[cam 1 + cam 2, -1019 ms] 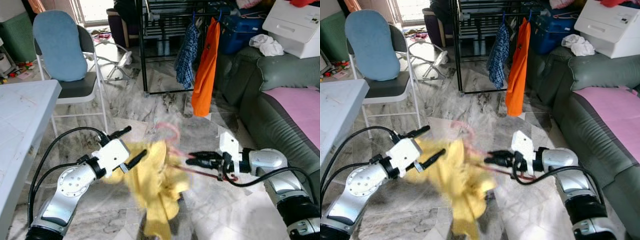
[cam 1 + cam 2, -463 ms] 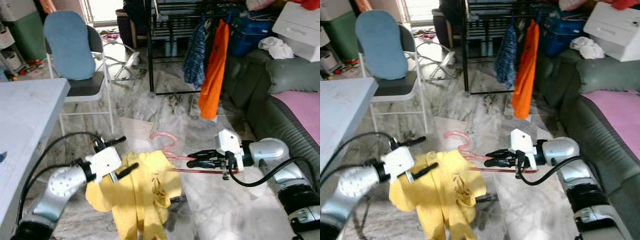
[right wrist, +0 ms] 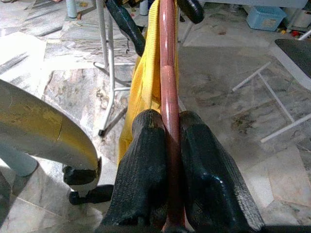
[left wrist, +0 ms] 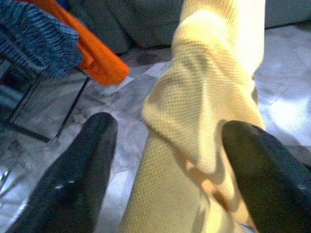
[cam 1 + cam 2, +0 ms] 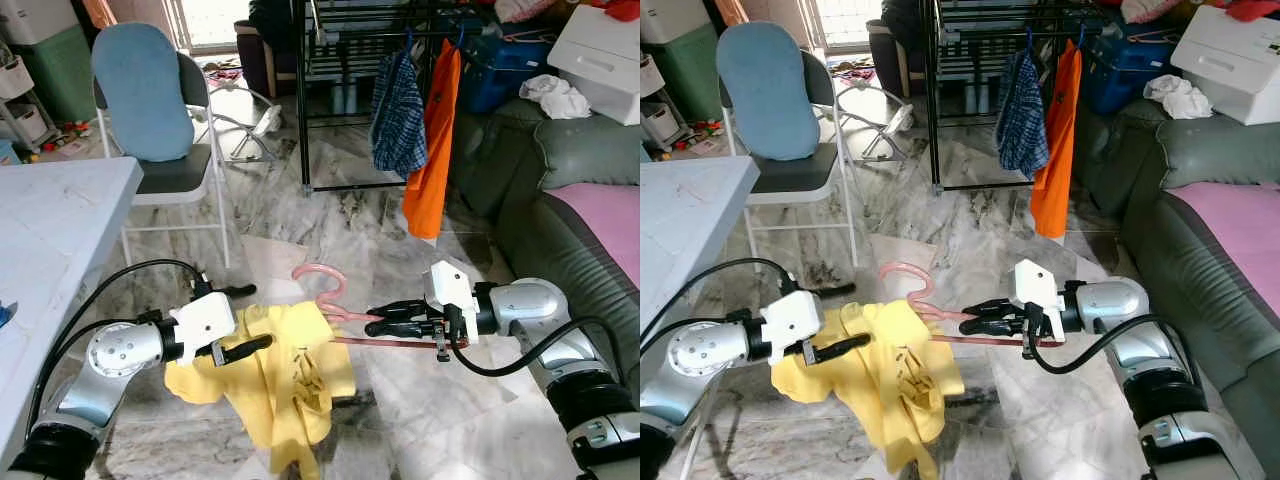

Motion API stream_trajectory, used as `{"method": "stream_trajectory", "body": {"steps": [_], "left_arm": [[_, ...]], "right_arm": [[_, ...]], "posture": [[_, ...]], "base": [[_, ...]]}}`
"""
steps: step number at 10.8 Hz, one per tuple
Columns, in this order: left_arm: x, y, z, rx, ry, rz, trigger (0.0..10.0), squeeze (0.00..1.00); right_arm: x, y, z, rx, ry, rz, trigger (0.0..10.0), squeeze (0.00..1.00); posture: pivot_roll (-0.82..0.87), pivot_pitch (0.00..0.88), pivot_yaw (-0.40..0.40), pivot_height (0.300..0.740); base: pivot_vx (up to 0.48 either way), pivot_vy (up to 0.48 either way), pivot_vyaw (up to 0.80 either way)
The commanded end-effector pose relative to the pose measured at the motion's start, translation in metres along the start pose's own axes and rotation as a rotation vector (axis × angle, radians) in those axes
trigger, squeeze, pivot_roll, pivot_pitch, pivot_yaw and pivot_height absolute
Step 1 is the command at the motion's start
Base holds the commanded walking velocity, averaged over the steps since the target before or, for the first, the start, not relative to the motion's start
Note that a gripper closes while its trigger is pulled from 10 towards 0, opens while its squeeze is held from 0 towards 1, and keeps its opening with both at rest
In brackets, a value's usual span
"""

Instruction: Hang hanger

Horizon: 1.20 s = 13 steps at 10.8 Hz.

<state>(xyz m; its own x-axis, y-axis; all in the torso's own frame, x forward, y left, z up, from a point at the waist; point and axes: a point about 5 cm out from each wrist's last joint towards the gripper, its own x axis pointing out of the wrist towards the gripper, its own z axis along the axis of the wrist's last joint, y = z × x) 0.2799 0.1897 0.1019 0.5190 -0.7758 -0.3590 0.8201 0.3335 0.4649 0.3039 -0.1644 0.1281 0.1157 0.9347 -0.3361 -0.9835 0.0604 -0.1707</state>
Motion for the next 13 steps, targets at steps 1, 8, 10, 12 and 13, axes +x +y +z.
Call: {"method": "stream_trajectory", "body": {"steps": [1, 8, 10, 12, 13], "left_arm": [[-0.003, 0.006, 0.006, 0.057, -0.029, -0.024, 0.0, 0.00], [0.007, 0.024, 0.005, -0.048, 0.022, -0.205, 0.0, 0.00], [0.012, 0.025, 0.008, -0.081, 0.011, -0.234, 0.0, 0.00], [0.014, 0.025, 0.009, -0.104, 0.019, -0.280, 0.0, 0.00], [0.015, 0.022, 0.009, -0.107, 0.036, -0.318, 0.0, 0.00]], "right_arm": [[-0.003, -0.005, 0.011, -0.051, -0.051, -0.026, 10.0, 0.00], [-0.008, -0.018, 0.014, -0.101, -0.013, -0.073, 10.0, 0.00], [-0.007, -0.020, 0.013, -0.112, -0.005, -0.069, 10.0, 0.00], [-0.005, -0.020, 0.013, -0.124, 0.000, -0.063, 10.0, 0.00], [-0.003, -0.020, 0.012, -0.130, 0.002, -0.057, 10.0, 0.00]], "posture": [[-0.04, 0.000, 0.034, 0.740], [-0.05, 0.000, 0.034, 0.740], [-0.05, 0.000, 0.033, 0.740], [-0.05, 0.000, 0.035, 0.740], [-0.05, 0.000, 0.037, 0.740]], "base": [[0.000, 0.000, 0.00], [0.000, 0.000, 0.00], [0.000, 0.000, 0.00], [0.000, 0.000, 0.00], [0.000, 0.000, 0.00]]}}
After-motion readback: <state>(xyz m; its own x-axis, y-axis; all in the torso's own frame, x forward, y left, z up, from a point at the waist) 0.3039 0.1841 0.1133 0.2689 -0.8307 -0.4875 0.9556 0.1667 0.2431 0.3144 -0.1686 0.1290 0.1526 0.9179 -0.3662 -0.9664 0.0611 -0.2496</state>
